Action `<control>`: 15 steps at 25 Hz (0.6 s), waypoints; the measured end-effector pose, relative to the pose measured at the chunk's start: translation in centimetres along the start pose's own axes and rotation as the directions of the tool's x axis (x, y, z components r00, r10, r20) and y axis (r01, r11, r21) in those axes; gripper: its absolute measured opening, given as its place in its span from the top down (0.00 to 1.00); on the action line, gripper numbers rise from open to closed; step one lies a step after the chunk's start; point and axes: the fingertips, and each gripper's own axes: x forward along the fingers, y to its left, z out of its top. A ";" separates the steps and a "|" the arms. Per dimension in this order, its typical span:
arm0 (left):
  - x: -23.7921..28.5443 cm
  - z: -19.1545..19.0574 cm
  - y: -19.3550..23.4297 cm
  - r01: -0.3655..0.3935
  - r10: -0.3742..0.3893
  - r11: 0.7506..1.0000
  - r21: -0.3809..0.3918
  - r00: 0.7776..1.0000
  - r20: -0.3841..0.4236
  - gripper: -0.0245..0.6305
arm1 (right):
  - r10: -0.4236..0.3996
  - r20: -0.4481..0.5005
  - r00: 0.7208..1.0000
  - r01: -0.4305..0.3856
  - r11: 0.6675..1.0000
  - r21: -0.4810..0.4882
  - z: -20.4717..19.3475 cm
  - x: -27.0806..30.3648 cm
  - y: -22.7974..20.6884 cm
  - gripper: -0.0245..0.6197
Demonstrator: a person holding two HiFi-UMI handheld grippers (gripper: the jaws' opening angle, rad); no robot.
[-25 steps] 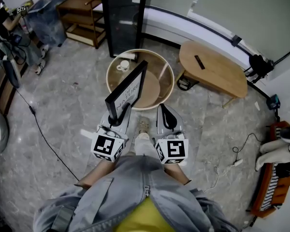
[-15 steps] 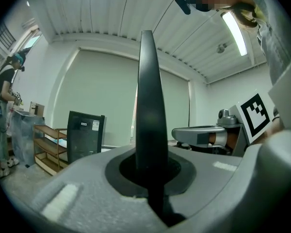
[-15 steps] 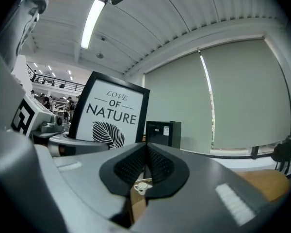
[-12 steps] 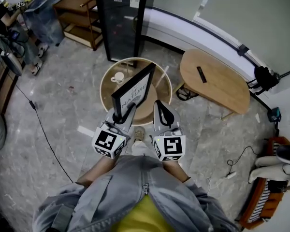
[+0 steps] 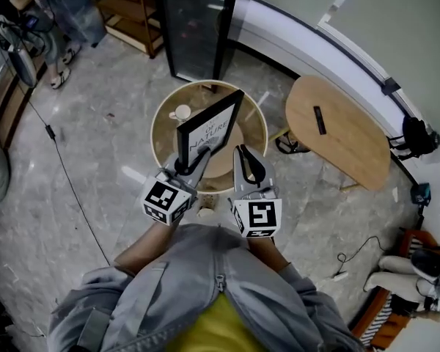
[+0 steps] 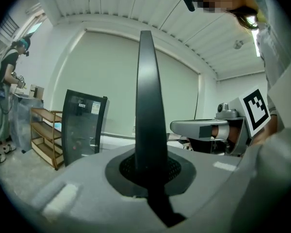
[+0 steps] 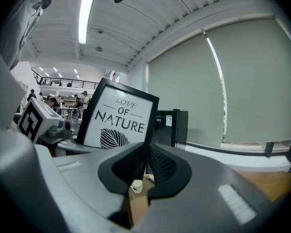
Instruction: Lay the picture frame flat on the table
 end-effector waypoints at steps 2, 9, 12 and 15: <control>1.1 -0.6 1.1 0.002 -0.002 1.000 -0.008 1.000 -0.013 0.95 | 0.000 -0.021 1.000 0.000 1.000 -0.001 -1.3 1.3 -0.4 0.92; 3.3 -4.6 4.5 0.001 -0.005 0.999 -0.045 0.997 -0.077 0.95 | 0.020 -0.092 0.996 -0.020 1.000 0.000 -6.3 4.5 0.0 0.97; 3.9 -6.3 5.3 0.024 -0.032 0.997 -0.071 0.994 -0.104 0.95 | 0.023 -0.127 0.992 -0.022 1.000 0.008 -8.4 5.2 0.0 0.97; 4.8 -8.0 6.5 0.054 -0.067 0.993 -0.101 0.990 -0.125 0.95 | 0.013 -0.162 0.987 -0.010 1.000 0.017 -10.4 6.5 -0.5 0.97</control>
